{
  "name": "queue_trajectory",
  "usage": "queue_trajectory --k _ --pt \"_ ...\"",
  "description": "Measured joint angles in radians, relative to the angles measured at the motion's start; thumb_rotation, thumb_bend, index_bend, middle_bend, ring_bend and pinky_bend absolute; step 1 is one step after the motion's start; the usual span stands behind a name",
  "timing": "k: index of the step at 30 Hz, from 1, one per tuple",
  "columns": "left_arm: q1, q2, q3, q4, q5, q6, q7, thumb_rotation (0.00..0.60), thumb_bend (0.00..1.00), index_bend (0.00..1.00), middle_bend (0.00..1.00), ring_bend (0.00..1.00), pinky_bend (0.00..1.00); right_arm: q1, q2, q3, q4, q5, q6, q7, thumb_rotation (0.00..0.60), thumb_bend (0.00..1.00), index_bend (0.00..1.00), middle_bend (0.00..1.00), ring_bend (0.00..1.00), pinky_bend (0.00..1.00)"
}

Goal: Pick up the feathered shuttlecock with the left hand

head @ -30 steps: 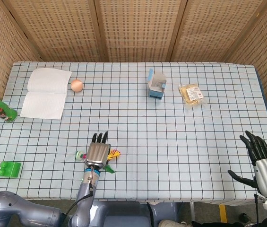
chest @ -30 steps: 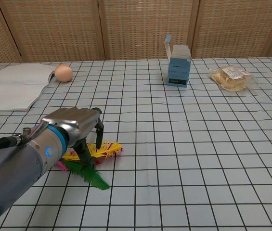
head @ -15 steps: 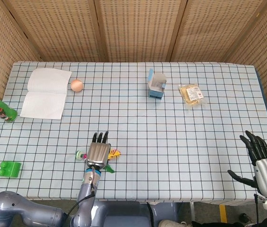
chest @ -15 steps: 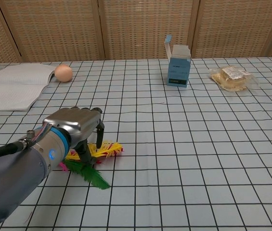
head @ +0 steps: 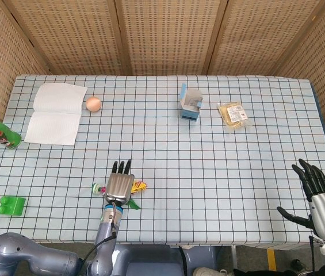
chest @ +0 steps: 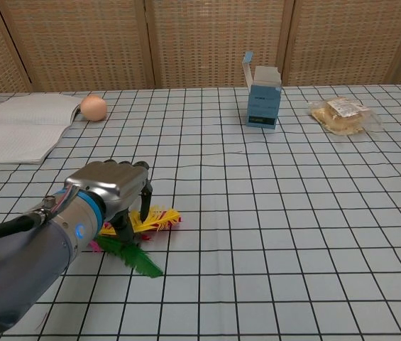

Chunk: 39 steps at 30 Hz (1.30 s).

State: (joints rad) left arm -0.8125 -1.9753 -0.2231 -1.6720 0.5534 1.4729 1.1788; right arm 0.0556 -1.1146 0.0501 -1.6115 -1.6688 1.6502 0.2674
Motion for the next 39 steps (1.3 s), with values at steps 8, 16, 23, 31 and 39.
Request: queue_trajectory --k 8,16,23,31,39 --pt "0.001 -0.005 0.004 0.007 0.006 -0.003 0.001 0.600 0.51 0.66 0.00 0.00 0.00 -0.002 -0.001 0.003 0.005 -0.001 0.011 0.011 0.600 0.04 0.02 0.00 0.00 0.05" --pt "0.004 0.003 0.012 0.005 0.008 -0.008 0.006 0.600 0.55 0.68 0.00 0.00 0.00 -0.003 -0.006 0.006 0.013 -0.008 0.024 0.024 0.600 0.04 0.03 0.00 0.00 0.05" --pt "0.010 0.028 0.002 -0.024 0.030 -0.006 -0.014 0.600 0.55 0.68 0.00 0.00 0.00 -0.003 -0.008 0.006 0.014 -0.007 0.023 0.021 0.600 0.04 0.03 0.00 0.00 0.05" --pt "0.020 0.122 -0.041 -0.138 0.070 0.007 -0.050 0.600 0.55 0.69 0.00 0.00 0.00 -0.002 -0.008 0.007 0.015 -0.005 0.022 0.018 0.600 0.04 0.03 0.00 0.00 0.04" --pt "0.036 0.199 -0.059 -0.208 0.088 0.009 -0.095 0.600 0.55 0.69 0.00 0.00 0.00 -0.001 -0.009 0.008 0.016 -0.003 0.021 0.016 0.600 0.04 0.03 0.00 0.00 0.04"
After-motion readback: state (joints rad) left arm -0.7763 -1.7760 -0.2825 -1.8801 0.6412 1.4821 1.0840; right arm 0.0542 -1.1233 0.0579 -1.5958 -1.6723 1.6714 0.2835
